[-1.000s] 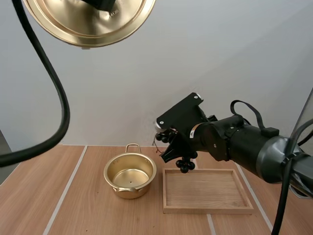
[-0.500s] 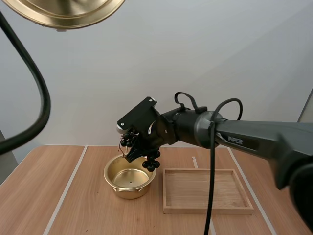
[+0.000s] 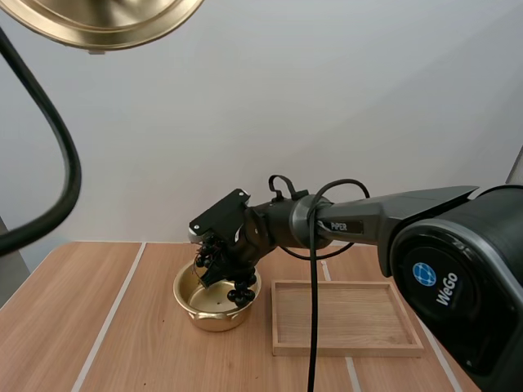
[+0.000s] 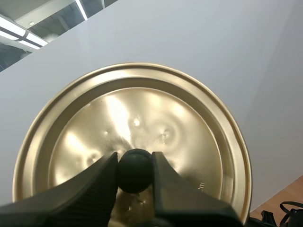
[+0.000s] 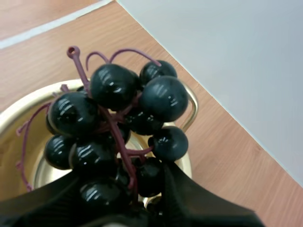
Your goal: Open the lid, put the grape in the pot, and close it
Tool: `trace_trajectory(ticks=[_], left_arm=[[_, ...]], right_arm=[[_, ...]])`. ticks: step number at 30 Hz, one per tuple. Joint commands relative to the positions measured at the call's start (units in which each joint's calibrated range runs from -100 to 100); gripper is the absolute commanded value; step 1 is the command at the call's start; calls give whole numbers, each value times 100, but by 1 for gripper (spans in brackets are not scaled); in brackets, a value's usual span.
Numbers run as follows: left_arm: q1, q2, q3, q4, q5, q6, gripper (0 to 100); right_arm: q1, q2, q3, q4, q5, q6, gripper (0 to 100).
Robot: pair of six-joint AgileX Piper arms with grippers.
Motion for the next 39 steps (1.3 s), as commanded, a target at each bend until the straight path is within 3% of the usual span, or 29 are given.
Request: trace_trajectory(ticks=[1, 3, 13, 16, 18, 19, 22, 30, 33, 39], left_arm=[[-16, -30, -56, 47, -4, -66, 0], [-16, -30, -56, 47, -4, -66, 0], [-16, -30, -56, 47, 13, -66, 0], [-16, -30, -56, 47, 13, -66, 0], [-16, -30, -56, 47, 13, -66, 0], [-16, -30, -56, 47, 13, -66, 0], [-16, -30, -56, 47, 13, -66, 0], [-16, 221, 25, 61, 13, -66, 0], [-16, 365, 238, 76, 13, 6, 0], [-16, 584, 1722, -121, 13, 400, 0]], right_arm=[[4, -191, -44, 332, -139, -32, 93], [4, -285, -44, 407, -139, -32, 100], [4, -903, -44, 717, 54, -34, 98], [4, -1163, -44, 621, 568, -34, 92], [4, -1337, -44, 485, 1038, -34, 76], [4, -1411, -44, 407, 1255, -34, 61], [-39, -1737, -44, 353, 2065, -34, 0], [-458, -3082, 75, 366, 3930, 1, 0], [-626, -3849, 338, 366, 4151, 1, 0], [-781, -5625, 927, 353, 4756, 1, 0]])
